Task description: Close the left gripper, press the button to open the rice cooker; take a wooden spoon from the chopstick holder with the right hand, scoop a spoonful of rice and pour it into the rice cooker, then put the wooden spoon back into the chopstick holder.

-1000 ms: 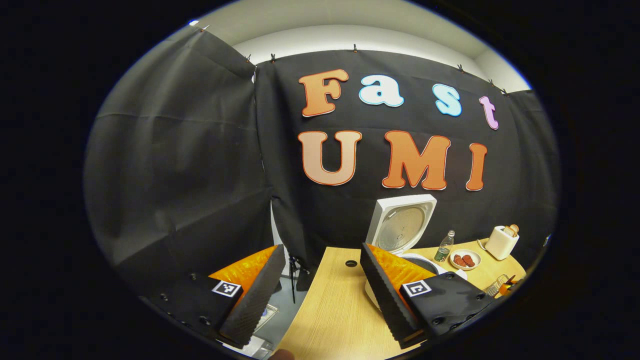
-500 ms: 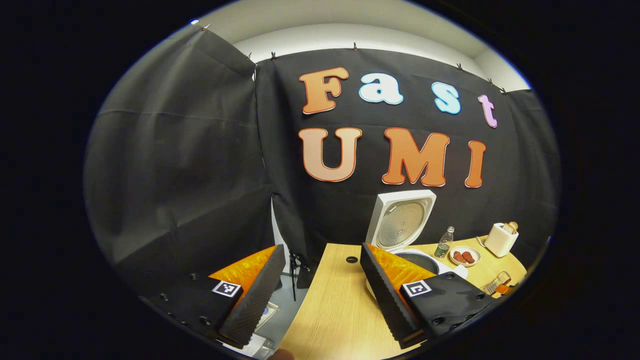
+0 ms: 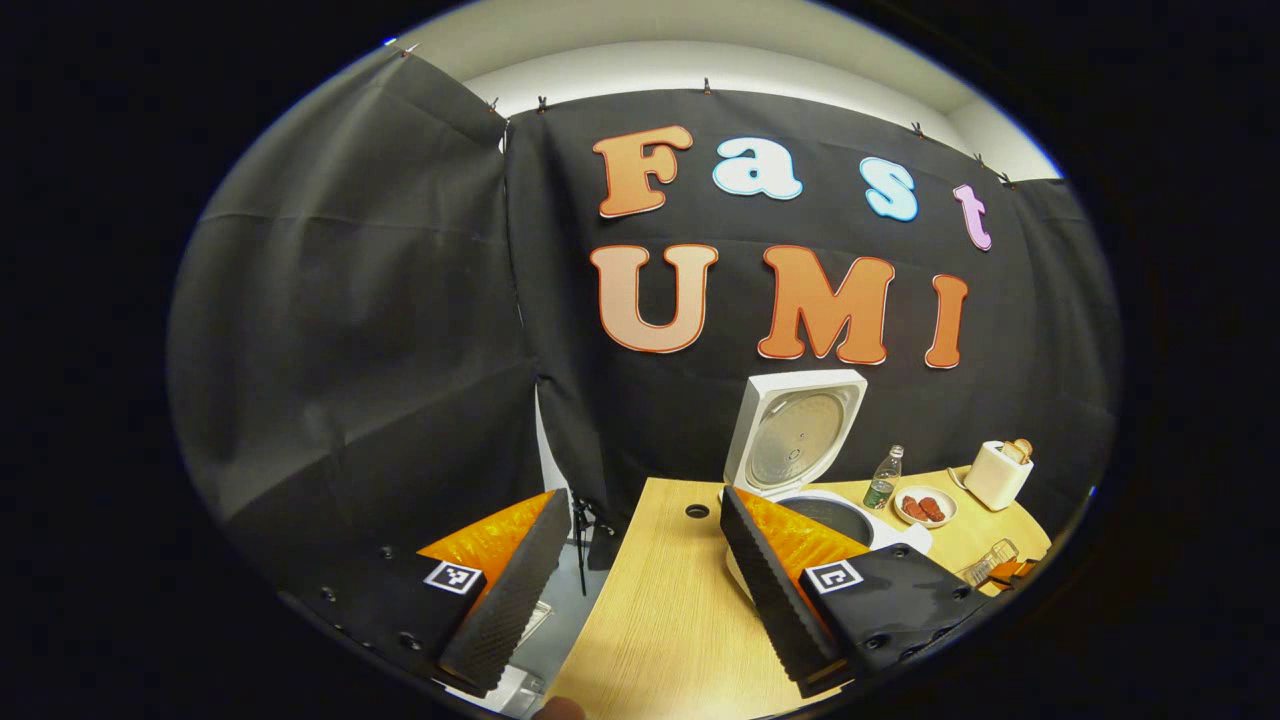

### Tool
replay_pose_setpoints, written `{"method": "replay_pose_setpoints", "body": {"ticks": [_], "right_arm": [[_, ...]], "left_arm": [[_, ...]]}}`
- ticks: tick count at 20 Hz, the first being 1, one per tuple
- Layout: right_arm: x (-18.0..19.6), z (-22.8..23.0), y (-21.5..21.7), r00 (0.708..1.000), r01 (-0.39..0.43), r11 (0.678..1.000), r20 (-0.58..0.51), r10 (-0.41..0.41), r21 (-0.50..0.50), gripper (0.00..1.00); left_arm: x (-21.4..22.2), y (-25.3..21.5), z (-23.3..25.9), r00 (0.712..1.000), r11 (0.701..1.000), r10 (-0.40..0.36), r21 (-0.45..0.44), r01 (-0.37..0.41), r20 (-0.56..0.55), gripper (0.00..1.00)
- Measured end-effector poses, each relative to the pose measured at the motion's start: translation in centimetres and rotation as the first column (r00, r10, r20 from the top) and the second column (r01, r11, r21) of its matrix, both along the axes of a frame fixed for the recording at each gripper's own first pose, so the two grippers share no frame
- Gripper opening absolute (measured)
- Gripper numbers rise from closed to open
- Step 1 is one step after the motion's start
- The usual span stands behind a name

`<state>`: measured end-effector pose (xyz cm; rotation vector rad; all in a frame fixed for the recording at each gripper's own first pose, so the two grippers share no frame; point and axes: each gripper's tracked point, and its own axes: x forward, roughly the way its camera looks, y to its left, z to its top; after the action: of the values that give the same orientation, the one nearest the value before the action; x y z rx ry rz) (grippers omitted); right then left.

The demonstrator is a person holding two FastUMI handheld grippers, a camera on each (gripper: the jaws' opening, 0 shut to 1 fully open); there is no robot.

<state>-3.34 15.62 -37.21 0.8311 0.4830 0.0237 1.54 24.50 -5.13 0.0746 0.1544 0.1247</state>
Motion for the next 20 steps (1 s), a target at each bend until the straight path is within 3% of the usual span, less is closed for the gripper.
{"method": "replay_pose_setpoints", "body": {"ticks": [4, 9, 15, 20], "right_arm": [[0.9, -1.7, -0.3, 0.999, 0.031, 0.994, -0.036, -0.027, 0.108, 0.11], [0.4, -2.0, -2.4, 0.987, 0.141, 0.965, -0.113, -0.118, 0.223, 0.11], [-0.2, 1.2, -4.8, 0.975, 0.219, 0.911, -0.118, -0.189, 0.350, 0.11], [-0.3, 3.8, -5.1, 0.972, 0.234, 0.890, -0.122, -0.202, 0.391, 0.11]], "left_arm": [[0.3, -1.3, 0.1, 1.000, 1.000, -0.022, -0.012, 0.022, 0.004, 0.99], [0.2, -1.3, 1.1, 1.000, 1.000, -0.020, 0.012, 0.019, 0.024, 0.99], [0.1, -1.1, 1.7, 0.999, 1.000, -0.010, 0.000, 0.010, 0.043, 0.99], [0.2, -1.6, 2.0, 0.998, 1.000, -0.018, -0.006, 0.018, 0.054, 1.00]]}}
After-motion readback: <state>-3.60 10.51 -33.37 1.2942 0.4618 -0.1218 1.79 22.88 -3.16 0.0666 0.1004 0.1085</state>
